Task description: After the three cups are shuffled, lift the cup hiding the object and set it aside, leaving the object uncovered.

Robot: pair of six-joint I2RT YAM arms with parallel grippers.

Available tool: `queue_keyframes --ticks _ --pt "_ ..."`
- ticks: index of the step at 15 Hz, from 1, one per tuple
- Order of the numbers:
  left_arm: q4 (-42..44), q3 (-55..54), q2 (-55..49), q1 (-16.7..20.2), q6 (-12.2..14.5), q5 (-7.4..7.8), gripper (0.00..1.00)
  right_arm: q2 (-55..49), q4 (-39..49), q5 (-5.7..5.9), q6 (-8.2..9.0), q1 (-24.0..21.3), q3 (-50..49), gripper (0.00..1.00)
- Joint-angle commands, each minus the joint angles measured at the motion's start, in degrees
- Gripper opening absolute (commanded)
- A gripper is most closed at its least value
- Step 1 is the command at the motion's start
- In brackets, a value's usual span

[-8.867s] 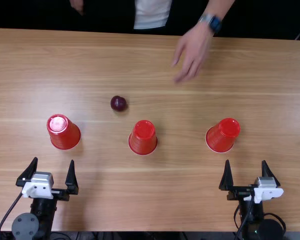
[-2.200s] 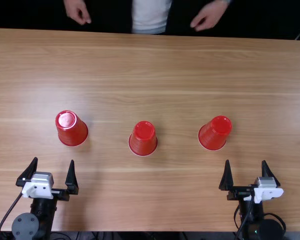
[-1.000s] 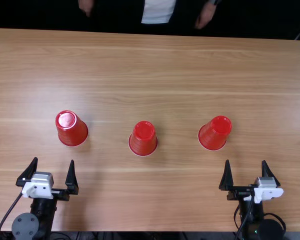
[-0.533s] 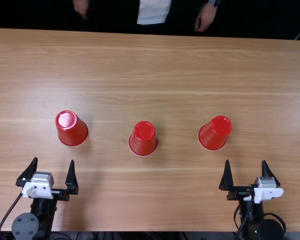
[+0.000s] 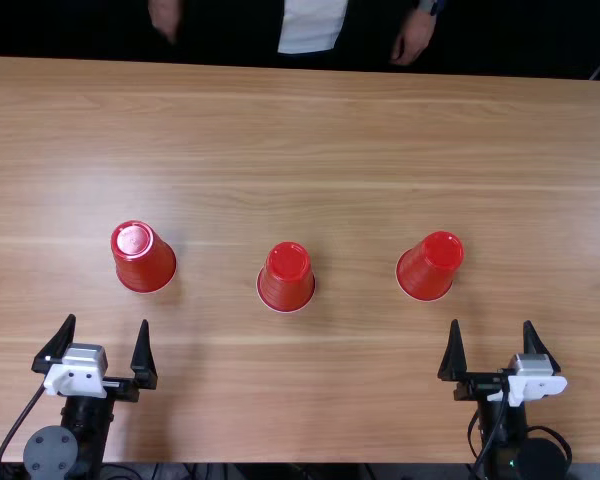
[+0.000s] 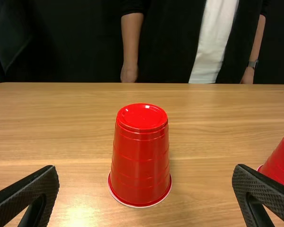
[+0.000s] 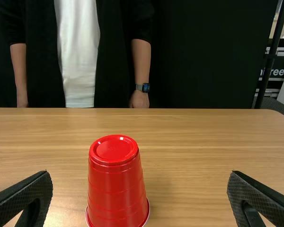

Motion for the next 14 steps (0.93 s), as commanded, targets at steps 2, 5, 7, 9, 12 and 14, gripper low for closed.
queue_keyframes --ticks 2,5,7,9,12,14 --pt "-0.95 -0.58 -0.56 -0.16 0.08 0.80 1.00 -0.62 -0.16 -0.66 0.45 -0.51 -0.18 1.00" --pt "-3.48 2.94 -0.56 -0.07 0.19 0.80 1.00 -0.62 0.57 -0.87 -0.50 -0.60 -0.44 1.00" --pt "-8.54 11.11 1.29 0.11 0.19 0.49 1.00 -0.62 1.73 -0.87 -0.61 -0.78 2.10 1.00" --pt "-10.97 18.93 10.17 0.81 0.19 -0.46 1.00 1.13 2.16 -0.87 -0.61 -0.69 7.38 1.00" --pt "-19.09 33.70 22.73 1.25 0.19 -2.89 1.00 13.97 -0.48 -0.97 -1.13 -0.69 19.59 1.00" --pt "-26.89 43.01 30.03 1.34 0.19 -2.89 1.00 21.35 -8.50 -0.97 -4.09 -0.78 29.17 1.00"
